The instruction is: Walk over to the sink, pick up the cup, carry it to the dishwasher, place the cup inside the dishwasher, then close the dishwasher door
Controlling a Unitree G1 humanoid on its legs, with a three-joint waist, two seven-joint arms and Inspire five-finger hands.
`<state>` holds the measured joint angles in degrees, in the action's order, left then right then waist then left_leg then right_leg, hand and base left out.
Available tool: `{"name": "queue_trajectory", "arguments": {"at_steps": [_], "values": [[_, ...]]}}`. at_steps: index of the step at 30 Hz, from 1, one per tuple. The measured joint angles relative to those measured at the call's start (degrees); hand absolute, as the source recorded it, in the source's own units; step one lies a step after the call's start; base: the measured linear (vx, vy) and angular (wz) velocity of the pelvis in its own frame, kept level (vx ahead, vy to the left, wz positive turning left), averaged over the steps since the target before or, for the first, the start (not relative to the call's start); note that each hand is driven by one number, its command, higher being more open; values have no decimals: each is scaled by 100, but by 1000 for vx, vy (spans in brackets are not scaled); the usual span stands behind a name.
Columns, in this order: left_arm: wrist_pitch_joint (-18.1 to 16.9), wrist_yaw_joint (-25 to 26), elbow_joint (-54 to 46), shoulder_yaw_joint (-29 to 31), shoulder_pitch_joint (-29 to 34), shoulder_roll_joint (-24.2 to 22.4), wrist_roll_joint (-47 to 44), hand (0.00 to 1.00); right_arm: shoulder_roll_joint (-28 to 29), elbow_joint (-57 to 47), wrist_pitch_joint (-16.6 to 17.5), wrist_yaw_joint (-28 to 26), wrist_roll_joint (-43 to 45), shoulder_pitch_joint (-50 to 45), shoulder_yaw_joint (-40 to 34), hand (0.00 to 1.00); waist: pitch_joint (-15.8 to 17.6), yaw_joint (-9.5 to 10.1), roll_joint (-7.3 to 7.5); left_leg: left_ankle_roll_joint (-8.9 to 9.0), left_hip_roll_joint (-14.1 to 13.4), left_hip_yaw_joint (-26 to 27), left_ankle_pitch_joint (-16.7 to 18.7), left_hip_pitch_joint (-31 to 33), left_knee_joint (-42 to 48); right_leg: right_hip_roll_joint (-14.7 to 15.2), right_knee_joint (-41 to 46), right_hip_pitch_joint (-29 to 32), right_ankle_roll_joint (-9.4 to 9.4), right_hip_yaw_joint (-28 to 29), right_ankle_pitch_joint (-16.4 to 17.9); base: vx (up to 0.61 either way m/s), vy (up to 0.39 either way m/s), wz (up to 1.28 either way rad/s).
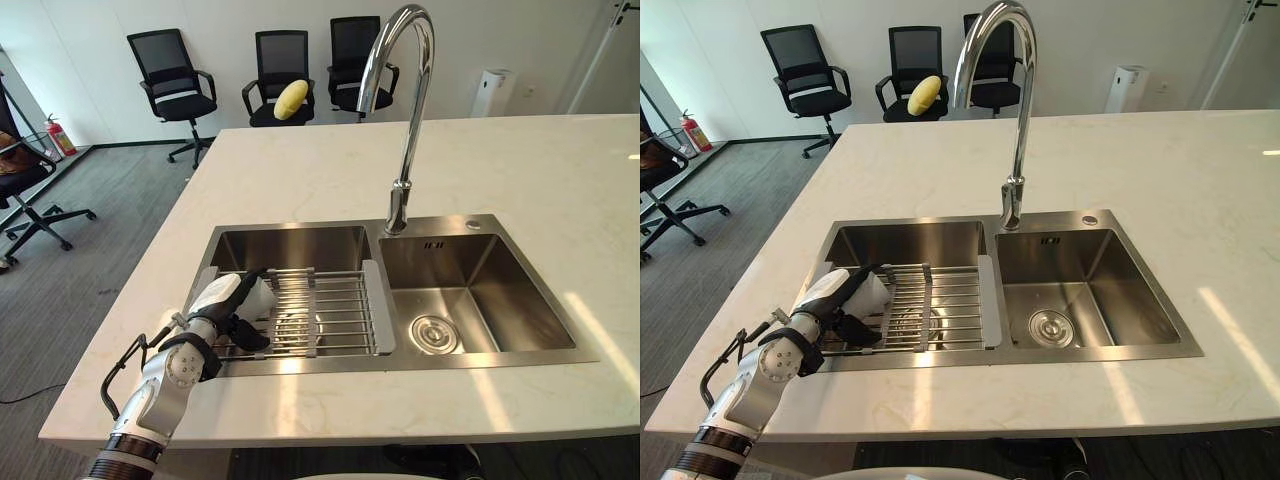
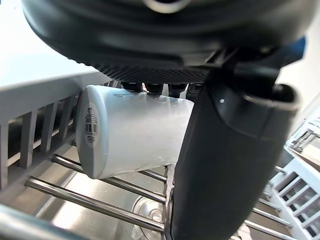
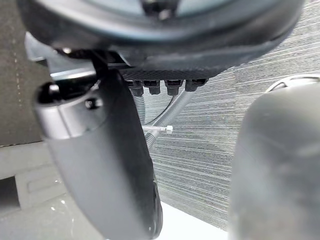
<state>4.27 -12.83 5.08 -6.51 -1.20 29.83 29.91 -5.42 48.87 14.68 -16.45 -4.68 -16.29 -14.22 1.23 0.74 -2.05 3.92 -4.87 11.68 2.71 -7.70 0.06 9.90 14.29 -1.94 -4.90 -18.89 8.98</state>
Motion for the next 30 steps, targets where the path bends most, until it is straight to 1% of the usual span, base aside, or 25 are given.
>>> {"name": "queue_trajectory", "arguments": {"at_steps": [5,8,10,17,26,30], "values": [[-174,52,25,160,-17,114,-683,100,-1,-25,-13,1,0,-2,-1,100,100,5,-23,1,-1,11,2,3,-5,-3,-4,9,0,5,0,0,0,0],[-267,149,46,189,-14,148,-1170,100,6,-44,-13,8,0,-3,-2,100,142,20,-10,2,-2,5,2,6,-6,-6,-2,7,0,-5,-2,0,0,0],[-288,150,46,242,3,148,-1317,100,11,-44,-13,12,0,-3,-2,100,148,41,-2,2,-1,-3,2,11,-6,-9,-4,8,0,-11,-2,0,0,0],[-292,150,29,359,173,87,-1297,100,22,-49,-13,36,0,-12,-4,100,150,94,3,2,4,-21,3,12,4,-6,6,7,0,-14,-1,0,0,0],[-212,150,20,390,215,16,-1048,100,21,-48,-13,36,-1,-38,-3,100,149,97,14,1,-3,-26,3,20,38,-4,32,22,5,-10,2,0,0,0],[-170,149,6,480,217,-142,-951,100,21,-48,-13,31,-2,-64,-2,100,150,98,19,2,-1,-35,3,24,37,-4,27,22,5,-23,2,0,0,0]]}}
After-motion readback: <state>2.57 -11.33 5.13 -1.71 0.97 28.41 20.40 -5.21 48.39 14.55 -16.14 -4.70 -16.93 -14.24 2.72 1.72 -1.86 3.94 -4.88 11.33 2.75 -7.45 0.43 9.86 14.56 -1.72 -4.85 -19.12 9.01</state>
